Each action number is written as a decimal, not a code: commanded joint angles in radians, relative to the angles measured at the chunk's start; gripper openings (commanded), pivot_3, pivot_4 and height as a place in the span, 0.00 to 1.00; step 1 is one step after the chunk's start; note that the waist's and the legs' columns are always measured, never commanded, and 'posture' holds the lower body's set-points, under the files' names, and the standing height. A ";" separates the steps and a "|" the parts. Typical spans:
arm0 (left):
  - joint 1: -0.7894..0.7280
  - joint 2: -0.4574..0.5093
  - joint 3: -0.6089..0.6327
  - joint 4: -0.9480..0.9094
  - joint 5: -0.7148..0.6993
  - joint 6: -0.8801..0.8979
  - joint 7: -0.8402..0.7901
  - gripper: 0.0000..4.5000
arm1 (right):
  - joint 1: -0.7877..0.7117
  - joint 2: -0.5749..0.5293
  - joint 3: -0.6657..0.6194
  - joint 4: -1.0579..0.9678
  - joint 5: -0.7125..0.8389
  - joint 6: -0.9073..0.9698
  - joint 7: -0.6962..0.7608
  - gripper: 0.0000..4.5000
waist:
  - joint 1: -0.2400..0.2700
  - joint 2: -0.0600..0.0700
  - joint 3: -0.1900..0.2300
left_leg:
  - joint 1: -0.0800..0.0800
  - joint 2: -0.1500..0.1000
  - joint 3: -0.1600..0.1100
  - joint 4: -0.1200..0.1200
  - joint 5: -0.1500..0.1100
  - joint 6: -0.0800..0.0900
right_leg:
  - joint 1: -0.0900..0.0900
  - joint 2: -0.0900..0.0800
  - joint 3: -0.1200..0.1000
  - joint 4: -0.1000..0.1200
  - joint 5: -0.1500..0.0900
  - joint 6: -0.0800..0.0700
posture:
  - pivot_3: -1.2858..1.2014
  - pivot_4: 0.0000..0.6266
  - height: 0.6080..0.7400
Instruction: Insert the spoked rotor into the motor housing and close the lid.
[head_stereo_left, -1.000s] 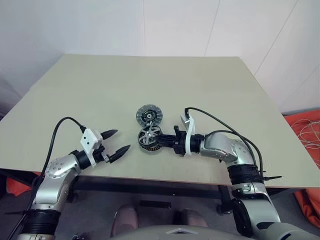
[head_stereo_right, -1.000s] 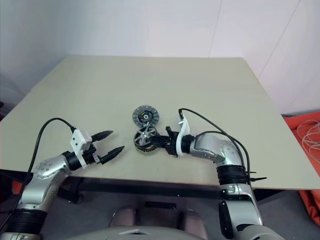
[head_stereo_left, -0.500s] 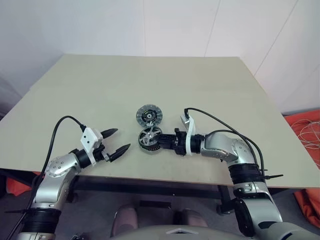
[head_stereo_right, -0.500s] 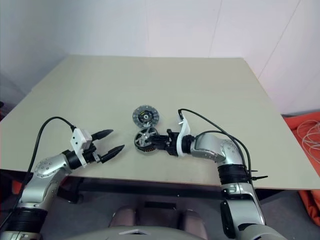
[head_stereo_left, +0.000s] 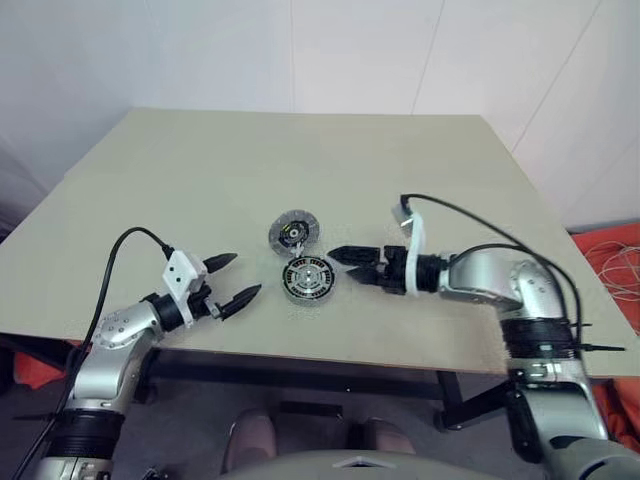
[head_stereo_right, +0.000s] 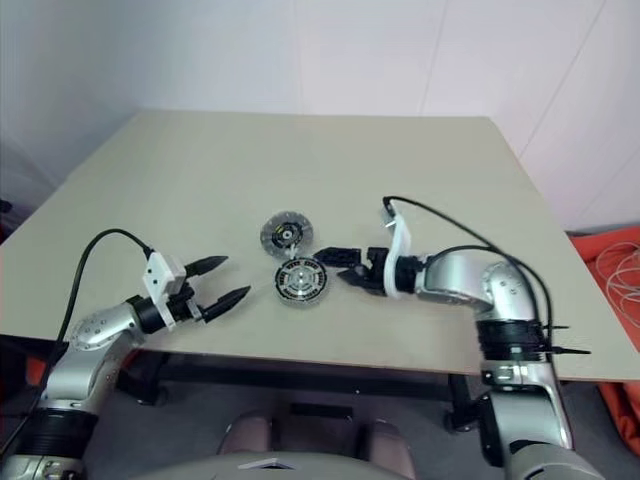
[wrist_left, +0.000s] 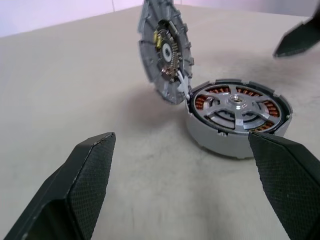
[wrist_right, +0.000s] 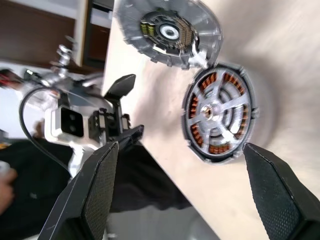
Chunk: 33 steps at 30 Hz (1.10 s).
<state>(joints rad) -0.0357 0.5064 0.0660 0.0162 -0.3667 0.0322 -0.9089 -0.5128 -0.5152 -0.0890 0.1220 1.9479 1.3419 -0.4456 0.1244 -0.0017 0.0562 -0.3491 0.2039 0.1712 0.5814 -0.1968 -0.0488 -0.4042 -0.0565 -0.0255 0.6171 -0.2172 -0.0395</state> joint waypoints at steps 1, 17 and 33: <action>-0.028 0.000 -0.004 0.008 0.005 -0.018 -0.012 1.00 | -0.064 -0.136 0.032 -0.097 -0.037 0.055 0.071 1.00 | 0.000 0.000 0.000 | 0.000 0.000 0.000 0.000 0.000 0.000 | 0.000 0.000 0.000 0.000 0.000 0.000 | 0.52 0.00 1.00; -0.043 -0.026 -0.012 0.031 0.025 -0.032 0.009 1.00 | -0.068 -0.085 0.510 -0.337 -1.312 -0.715 0.977 0.22 | -0.002 -0.003 -0.001 | -0.002 0.001 0.000 0.000 0.000 0.001 | -0.002 0.000 0.000 0.000 0.000 -0.001 | 0.52 0.00 1.00; -0.016 -0.023 -0.003 -0.008 0.024 -0.018 0.053 1.00 | -0.022 0.090 0.608 -0.030 -1.628 -0.774 1.200 0.01 | -0.008 -0.004 -0.001 | 0.001 0.002 0.000 0.002 0.000 0.001 | 0.000 0.000 0.000 0.003 0.003 -0.007 | 0.52 0.00 1.00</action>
<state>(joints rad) -0.0419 0.4743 0.0430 0.0556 -0.3353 0.0199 -0.8616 -0.5378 -0.4164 0.4849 0.0755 0.3713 0.5739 0.7268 0.1160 -0.0052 0.0553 -0.3480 0.2056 0.1708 0.5835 -0.1971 -0.0480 -0.4043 -0.0567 -0.0253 0.6198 -0.2139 -0.0467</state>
